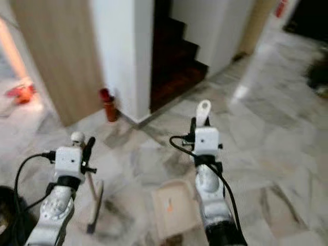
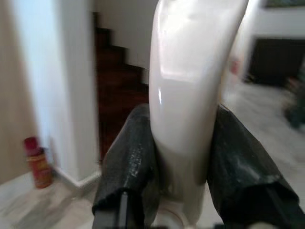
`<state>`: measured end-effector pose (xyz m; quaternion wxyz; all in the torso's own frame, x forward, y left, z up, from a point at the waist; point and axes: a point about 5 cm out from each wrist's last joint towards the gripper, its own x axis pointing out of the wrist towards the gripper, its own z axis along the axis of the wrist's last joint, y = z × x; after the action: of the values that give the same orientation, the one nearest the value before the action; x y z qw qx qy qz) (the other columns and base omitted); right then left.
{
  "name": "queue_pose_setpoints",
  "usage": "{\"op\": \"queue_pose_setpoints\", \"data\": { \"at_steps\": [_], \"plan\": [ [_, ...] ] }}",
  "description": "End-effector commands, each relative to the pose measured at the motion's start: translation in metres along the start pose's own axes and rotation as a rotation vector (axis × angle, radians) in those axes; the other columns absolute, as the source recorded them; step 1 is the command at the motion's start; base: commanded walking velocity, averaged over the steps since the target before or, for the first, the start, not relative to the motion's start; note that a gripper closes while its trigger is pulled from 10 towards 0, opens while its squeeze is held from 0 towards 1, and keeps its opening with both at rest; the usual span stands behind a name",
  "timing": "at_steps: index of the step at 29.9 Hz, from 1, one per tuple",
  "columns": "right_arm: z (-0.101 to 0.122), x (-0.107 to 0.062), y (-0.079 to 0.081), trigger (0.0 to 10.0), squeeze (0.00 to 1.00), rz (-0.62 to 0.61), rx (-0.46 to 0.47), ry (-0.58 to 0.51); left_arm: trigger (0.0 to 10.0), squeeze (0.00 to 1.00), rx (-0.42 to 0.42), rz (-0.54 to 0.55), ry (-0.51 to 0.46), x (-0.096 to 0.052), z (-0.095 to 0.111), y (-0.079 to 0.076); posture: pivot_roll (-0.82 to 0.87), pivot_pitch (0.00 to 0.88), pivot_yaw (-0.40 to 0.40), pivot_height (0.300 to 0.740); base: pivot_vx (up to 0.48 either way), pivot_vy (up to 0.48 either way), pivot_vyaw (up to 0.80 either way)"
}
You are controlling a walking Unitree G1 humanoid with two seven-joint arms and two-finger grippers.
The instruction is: Sweep floor
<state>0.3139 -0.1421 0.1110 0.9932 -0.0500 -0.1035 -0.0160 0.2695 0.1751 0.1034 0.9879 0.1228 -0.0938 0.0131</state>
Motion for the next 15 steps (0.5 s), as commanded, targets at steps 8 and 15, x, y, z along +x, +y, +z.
{"op": "queue_pose_setpoints", "data": {
  "at_steps": [8,15],
  "plan": [
    [0.0105,0.0054,-0.002,10.0,0.0,-0.005,-0.006,-0.044,10.0,0.0,-0.015,0.004,-0.054,0.0027,0.0095,-0.0013,0.07,0.0,-0.003,0.74,0.0,0.0,-0.8],
    [0.0102,0.0053,-0.0026,10.0,0.0,-0.004,-0.006,-0.042,10.0,0.0,-0.026,0.011,-0.057,0.0029,0.0099,-0.0015,0.07,0.0,-0.006,0.74,0.0,0.0,-0.8]
  ]
}}
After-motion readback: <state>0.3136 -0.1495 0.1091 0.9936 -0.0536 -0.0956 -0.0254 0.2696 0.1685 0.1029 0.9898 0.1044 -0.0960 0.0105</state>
